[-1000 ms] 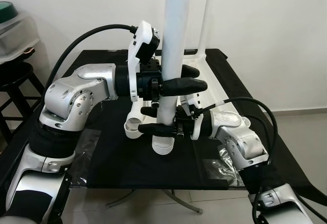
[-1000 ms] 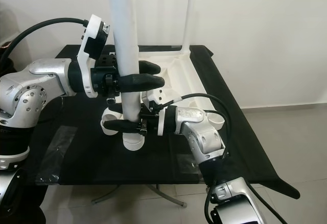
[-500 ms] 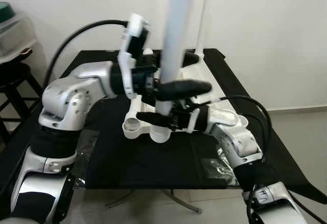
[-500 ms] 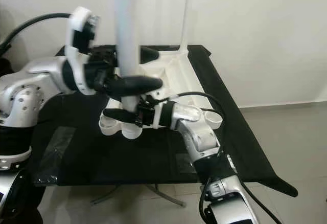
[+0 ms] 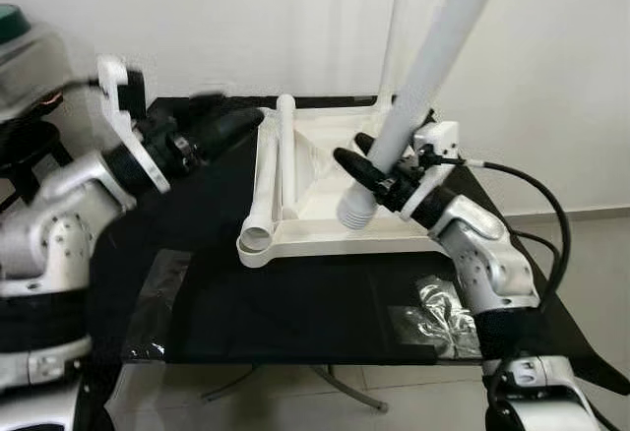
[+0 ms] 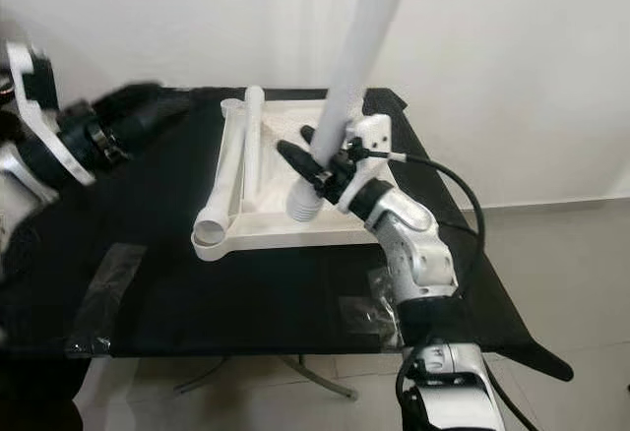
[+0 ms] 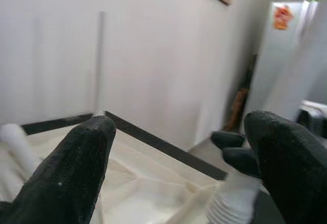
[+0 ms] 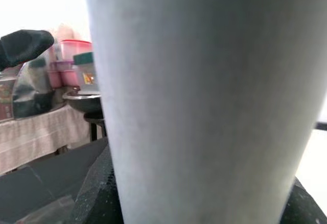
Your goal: Building children table
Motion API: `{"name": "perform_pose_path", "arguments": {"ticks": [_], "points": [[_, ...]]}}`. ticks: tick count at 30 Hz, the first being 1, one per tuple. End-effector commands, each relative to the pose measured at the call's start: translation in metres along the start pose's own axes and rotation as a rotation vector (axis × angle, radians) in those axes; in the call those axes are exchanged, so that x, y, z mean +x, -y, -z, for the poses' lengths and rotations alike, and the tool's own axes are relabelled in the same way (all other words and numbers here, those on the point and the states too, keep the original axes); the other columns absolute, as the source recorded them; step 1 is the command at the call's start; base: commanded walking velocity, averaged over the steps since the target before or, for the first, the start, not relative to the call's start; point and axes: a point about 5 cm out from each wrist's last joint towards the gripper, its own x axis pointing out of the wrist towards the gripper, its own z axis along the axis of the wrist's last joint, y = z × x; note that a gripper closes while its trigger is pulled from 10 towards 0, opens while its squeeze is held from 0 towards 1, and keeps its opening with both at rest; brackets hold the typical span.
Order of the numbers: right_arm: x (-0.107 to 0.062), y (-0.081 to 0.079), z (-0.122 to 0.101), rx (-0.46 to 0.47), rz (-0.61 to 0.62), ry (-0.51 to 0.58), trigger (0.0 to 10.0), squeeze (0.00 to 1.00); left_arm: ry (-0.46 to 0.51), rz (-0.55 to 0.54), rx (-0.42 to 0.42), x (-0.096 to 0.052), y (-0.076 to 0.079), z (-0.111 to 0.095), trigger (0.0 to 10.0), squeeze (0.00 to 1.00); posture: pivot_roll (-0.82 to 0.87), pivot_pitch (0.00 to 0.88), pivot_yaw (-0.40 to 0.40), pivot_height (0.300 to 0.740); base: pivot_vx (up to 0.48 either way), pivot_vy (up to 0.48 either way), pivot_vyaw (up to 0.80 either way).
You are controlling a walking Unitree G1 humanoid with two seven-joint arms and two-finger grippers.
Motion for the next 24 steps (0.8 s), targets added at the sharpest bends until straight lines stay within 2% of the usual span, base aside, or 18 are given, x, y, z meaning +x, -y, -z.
{"name": "perform_pose_path", "arguments": {"ticks": [1,2,3,6,7,8,12,14,16,21,24], "points": [[0.000,-0.004,-0.006,0.014,0.015,0.045,10.0,0.00,-0.012,-0.098,-0.001,-0.003,-0.001,0.016,10.0,0.00,-0.13,0.026,0.004,0.740,0.000,0.000,0.00],[0.000,-0.004,-0.006,0.014,0.015,0.045,10.0,0.00,-0.012,-0.098,-0.001,-0.003,-0.001,0.016,10.0,0.00,-0.13,0.026,0.004,0.740,0.000,0.000,0.00],[-0.002,-0.009,-0.003,0.025,0.050,0.051,10.0,0.00,-0.003,-0.176,-0.059,-0.003,0.007,0.037,10.0,0.00,-0.13,0.034,0.007,0.740,0.000,0.000,0.00],[-0.003,-0.011,-0.002,0.027,0.059,0.051,10.0,0.00,0.007,-0.192,-0.088,-0.003,0.011,0.043,10.0,0.00,-0.13,0.034,0.007,0.740,0.000,0.000,0.00],[-0.005,-0.020,0.002,0.035,0.048,0.047,10.0,0.00,0.027,-0.196,-0.129,-0.005,0.026,0.056,10.0,0.00,-0.14,0.042,0.012,0.740,0.000,0.000,0.00],[-0.005,-0.024,0.003,0.038,0.040,0.045,10.0,0.00,0.037,-0.202,-0.139,-0.005,0.031,0.060,10.0,0.00,-0.14,0.042,0.012,0.740,0.000,0.000,0.00],[-0.006,-0.035,0.008,0.042,0.004,0.033,10.0,0.00,0.010,-0.220,-0.152,-0.007,0.039,0.073,10.0,0.00,-0.14,0.044,0.011,0.740,0.000,0.000,0.00],[-0.006,-0.046,0.012,0.059,-0.026,0.026,10.0,0.00,-0.070,-0.242,-0.106,-0.011,0.043,0.087,10.0,0.00,-0.14,0.046,0.010,0.740,0.000,0.000,0.00],[-0.006,-0.049,0.013,0.068,-0.030,0.024,10.0,0.00,-0.095,-0.255,-0.084,-0.012,0.044,0.091,10.0,0.00,-0.14,0.046,0.010,0.740,0.000,0.000,0.00],[-0.003,-0.070,0.025,0.106,-0.078,-0.002,10.0,0.00,-0.070,-0.277,-0.115,-0.015,0.049,0.095,10.0,0.00,-0.13,0.047,0.019,0.740,0.000,-0.428,0.00],[-0.002,-0.073,0.025,0.115,-0.081,0.000,10.0,0.00,-0.058,-0.289,-0.116,-0.014,0.052,0.094,10.0,0.00,-0.13,0.046,0.017,0.740,0.000,-0.446,0.00]]}}
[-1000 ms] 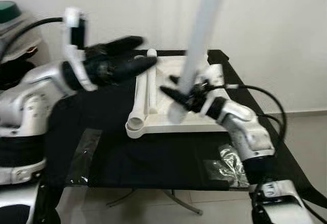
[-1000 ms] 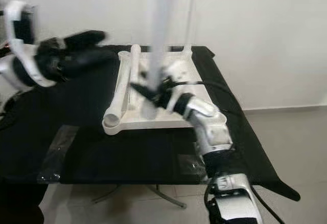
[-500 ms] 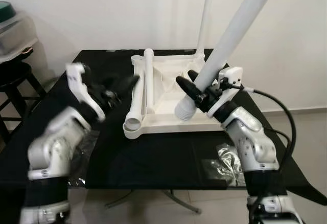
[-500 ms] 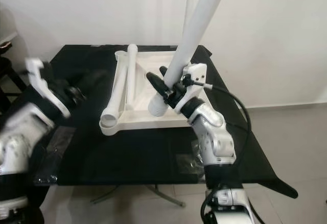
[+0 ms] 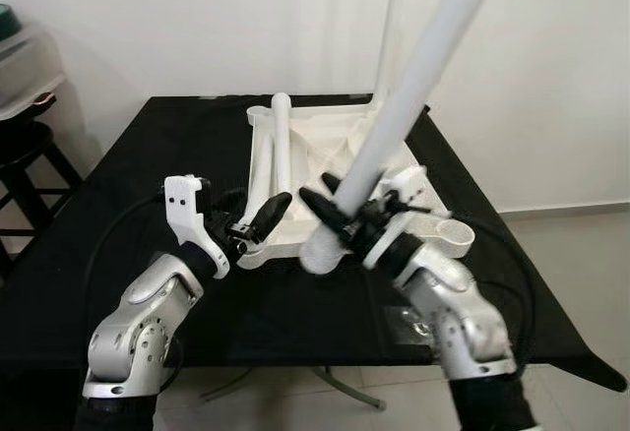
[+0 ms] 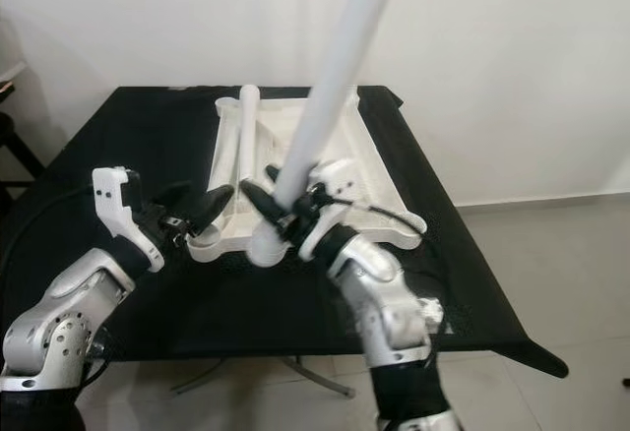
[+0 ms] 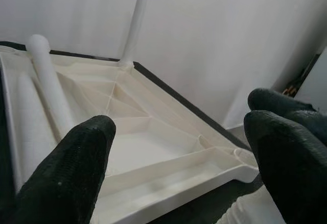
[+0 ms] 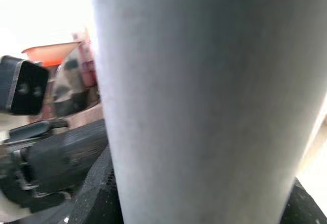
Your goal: Building children table
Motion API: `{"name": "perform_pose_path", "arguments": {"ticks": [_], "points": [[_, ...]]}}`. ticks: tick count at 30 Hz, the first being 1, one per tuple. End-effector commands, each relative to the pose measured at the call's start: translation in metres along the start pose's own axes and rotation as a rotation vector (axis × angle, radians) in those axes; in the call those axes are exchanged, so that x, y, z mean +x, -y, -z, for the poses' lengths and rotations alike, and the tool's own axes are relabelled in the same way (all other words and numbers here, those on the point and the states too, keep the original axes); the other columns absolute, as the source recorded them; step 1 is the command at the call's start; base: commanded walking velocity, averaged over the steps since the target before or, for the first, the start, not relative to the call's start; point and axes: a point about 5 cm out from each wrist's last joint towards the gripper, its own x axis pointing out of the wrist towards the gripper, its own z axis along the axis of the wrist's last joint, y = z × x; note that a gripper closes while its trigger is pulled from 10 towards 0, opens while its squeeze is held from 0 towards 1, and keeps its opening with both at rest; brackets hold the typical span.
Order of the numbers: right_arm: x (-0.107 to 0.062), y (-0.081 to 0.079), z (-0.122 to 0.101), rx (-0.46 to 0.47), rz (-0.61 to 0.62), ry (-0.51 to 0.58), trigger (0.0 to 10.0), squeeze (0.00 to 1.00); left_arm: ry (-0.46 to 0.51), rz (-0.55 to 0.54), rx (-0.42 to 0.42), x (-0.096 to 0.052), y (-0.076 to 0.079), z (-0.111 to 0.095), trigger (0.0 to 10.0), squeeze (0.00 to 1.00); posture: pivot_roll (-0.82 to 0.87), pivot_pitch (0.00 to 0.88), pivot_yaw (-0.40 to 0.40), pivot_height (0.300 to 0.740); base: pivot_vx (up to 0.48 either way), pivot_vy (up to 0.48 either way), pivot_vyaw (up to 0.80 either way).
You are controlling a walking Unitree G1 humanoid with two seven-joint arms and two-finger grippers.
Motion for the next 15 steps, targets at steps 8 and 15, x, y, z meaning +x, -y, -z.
{"name": "perform_pose_path", "arguments": {"ticks": [8,15], "points": [[0.0002,-0.0019,-0.0080,-0.023,0.009,0.017,10.0,0.00,0.028,-0.002,0.012,0.0007,0.0099,0.0010,10.0,0.00,-0.14,0.045,0.022,0.740,0.000,-0.450,0.00],[-0.0004,-0.0021,-0.0059,-0.028,0.021,0.008,10.0,0.00,0.031,-0.003,0.012,0.0014,0.0103,0.0010,10.0,0.00,-0.13,0.044,0.022,0.740,0.000,-0.454,0.00]]}}
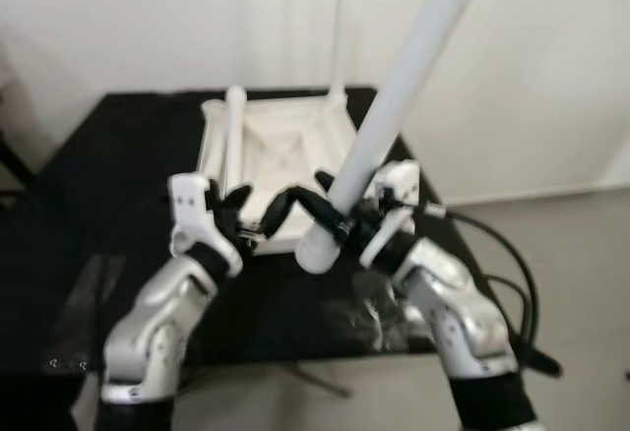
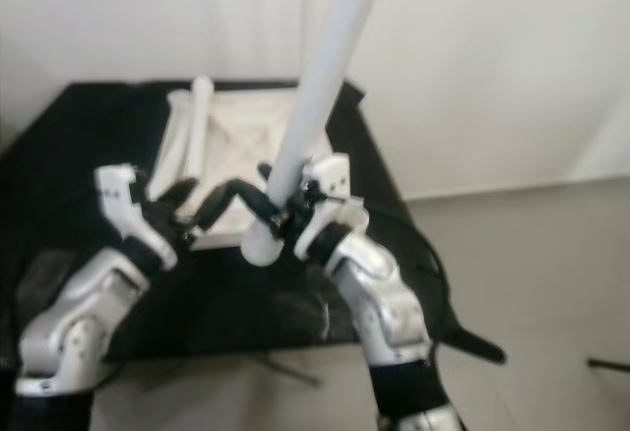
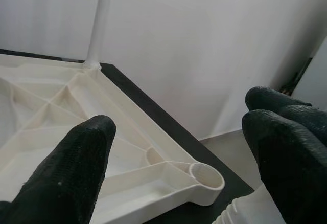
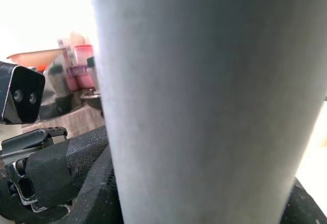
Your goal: Building children table
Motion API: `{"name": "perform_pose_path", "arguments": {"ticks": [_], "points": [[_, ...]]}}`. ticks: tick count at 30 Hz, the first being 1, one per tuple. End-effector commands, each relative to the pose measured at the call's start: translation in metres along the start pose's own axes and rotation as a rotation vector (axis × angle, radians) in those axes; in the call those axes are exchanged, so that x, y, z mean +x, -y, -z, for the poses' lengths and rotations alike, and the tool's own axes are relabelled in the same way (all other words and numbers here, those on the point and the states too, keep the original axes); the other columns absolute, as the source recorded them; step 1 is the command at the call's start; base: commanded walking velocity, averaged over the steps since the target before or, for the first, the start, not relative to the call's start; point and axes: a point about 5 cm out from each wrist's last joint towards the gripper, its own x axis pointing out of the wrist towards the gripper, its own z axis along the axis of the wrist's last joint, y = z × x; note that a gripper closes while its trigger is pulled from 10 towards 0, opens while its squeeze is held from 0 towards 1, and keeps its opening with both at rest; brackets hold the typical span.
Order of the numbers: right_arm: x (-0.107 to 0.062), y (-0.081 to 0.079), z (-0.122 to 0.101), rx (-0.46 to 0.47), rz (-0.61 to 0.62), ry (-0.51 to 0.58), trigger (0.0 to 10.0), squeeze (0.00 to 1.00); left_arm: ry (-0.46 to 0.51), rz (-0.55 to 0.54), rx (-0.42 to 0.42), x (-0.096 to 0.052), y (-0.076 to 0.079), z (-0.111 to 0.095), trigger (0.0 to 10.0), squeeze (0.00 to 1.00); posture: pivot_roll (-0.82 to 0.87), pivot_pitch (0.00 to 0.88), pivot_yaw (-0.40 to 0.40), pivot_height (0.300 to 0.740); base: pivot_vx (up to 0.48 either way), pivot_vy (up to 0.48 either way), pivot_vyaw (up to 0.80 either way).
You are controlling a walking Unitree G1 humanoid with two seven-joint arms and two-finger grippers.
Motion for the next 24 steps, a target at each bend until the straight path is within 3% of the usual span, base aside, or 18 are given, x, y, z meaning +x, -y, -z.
{"name": "perform_pose_path", "arguments": {"ticks": [1,24], "points": [[-0.003,0.002,-0.001,-0.010,0.014,0.000,10.0,0.00,0.004,0.008,0.008,0.001,0.003,0.000,10.0,0.00,-0.13,0.044,0.022,0.740,0.000,-0.454,0.00],[-0.015,0.020,0.018,0.006,0.133,-0.070,10.0,0.00,-0.053,0.007,-0.005,-0.004,0.005,0.019,10.0,0.00,-0.13,0.046,0.019,0.740,0.000,-0.455,0.00]]}}
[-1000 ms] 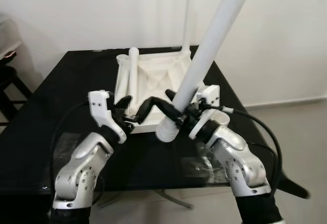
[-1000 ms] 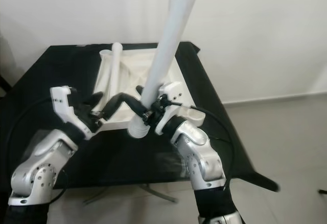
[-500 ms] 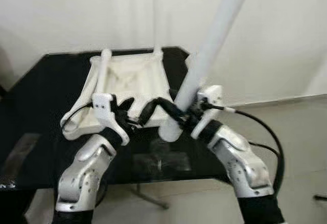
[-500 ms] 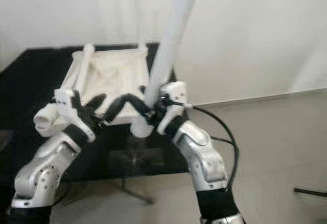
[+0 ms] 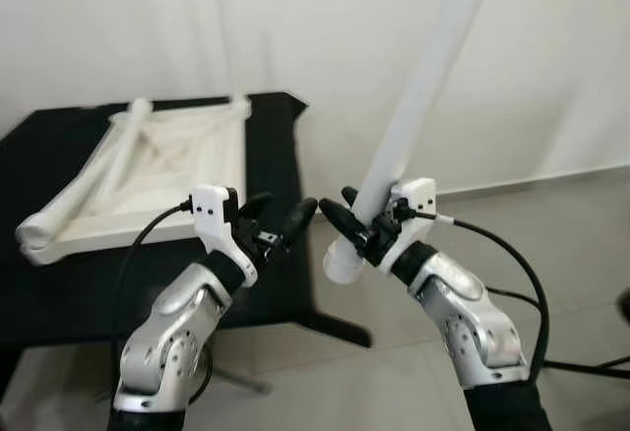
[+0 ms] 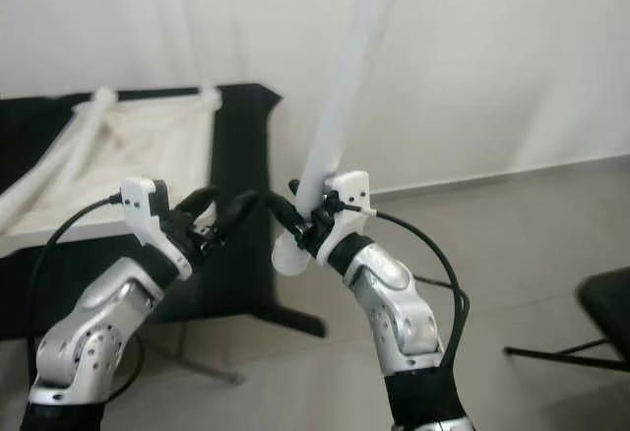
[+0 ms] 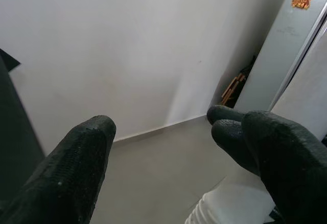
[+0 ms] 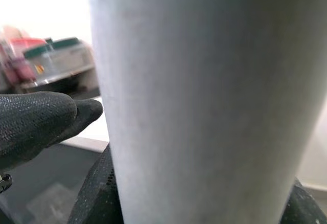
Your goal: Building children table
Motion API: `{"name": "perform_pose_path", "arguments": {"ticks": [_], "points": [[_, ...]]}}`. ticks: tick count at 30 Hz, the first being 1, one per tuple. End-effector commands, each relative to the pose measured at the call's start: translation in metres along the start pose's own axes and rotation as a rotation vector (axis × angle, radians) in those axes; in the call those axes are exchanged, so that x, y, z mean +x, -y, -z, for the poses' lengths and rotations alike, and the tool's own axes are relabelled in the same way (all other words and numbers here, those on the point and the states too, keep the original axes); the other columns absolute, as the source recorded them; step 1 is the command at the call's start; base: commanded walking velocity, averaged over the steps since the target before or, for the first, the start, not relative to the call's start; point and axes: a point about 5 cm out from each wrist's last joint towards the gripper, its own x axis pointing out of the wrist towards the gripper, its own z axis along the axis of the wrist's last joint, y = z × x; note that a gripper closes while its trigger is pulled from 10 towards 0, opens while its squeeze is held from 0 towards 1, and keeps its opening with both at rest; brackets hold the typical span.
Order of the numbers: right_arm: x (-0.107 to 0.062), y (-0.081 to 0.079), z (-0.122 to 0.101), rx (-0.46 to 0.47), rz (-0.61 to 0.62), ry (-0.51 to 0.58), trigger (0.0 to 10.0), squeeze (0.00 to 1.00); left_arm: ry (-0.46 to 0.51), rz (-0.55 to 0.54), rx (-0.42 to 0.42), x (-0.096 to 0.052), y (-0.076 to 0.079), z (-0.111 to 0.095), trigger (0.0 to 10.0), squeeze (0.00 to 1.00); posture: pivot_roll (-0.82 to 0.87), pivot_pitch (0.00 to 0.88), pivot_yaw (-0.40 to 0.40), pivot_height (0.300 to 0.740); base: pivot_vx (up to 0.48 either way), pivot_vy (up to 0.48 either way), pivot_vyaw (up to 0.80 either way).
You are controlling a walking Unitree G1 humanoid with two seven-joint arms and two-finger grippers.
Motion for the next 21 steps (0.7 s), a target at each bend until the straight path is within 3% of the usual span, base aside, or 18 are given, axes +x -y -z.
{"name": "perform_pose_path", "arguments": {"ticks": [1,7,12,21], "points": [[0.000,-0.002,0.004,-0.002,-0.001,-0.006,10.0,0.00,-0.054,-0.042,0.007,-0.009,-0.008,0.014,10.0,0.00,-0.13,0.046,0.019,0.740,0.000,-0.454,0.00],[-0.007,0.002,0.015,-0.007,0.036,-0.043,10.0,0.00,-0.110,-0.059,0.001,-0.016,-0.009,0.032,10.0,0.00,-0.13,0.046,0.019,0.740,0.000,-0.454,0.00],[-0.024,-0.002,0.053,-0.050,0.085,-0.170,10.0,0.00,-0.197,-0.059,-0.008,-0.026,-0.002,0.061,10.0,0.00,-0.15,0.045,0.020,0.740,0.000,-0.454,0.00],[-0.026,0.006,0.057,-0.013,0.136,-0.176,10.0,0.00,-0.215,-0.127,0.025,-0.031,-0.011,0.066,10.0,0.00,-0.15,0.041,0.020,0.740,0.000,-0.390,0.00]]}}
